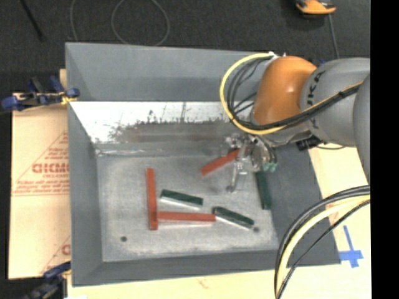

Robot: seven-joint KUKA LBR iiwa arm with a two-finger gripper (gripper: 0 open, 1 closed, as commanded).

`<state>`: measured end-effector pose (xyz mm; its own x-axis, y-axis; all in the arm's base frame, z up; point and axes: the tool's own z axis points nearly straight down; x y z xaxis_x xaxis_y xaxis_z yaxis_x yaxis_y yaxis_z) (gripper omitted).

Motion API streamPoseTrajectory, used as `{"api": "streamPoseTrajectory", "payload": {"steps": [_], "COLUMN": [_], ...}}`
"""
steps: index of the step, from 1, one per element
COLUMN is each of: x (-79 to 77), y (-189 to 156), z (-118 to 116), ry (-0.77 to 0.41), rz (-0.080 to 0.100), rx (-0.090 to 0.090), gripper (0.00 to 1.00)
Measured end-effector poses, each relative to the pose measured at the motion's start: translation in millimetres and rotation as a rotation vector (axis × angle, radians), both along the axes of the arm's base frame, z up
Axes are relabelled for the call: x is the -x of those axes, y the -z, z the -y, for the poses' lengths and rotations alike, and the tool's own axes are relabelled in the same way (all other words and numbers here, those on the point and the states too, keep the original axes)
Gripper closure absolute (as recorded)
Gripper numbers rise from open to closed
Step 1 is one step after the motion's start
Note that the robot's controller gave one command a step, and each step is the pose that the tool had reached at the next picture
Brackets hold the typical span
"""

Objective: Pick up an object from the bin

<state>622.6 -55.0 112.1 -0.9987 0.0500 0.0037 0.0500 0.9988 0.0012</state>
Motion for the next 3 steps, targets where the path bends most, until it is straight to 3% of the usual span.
{"api": "streamPoseTrajectory", "payload": {"steps": [1,2,3], "x": [-11.5,-12.3,10.1], "y": [44,40,-100], "z": [3,4,16], "ry": [0.023,0.021,0.044], "rz": [0.005,0.009,0.016], "rx": [0.001,0.002,0.002], "gripper": [0.00,1.00,1.00]}}
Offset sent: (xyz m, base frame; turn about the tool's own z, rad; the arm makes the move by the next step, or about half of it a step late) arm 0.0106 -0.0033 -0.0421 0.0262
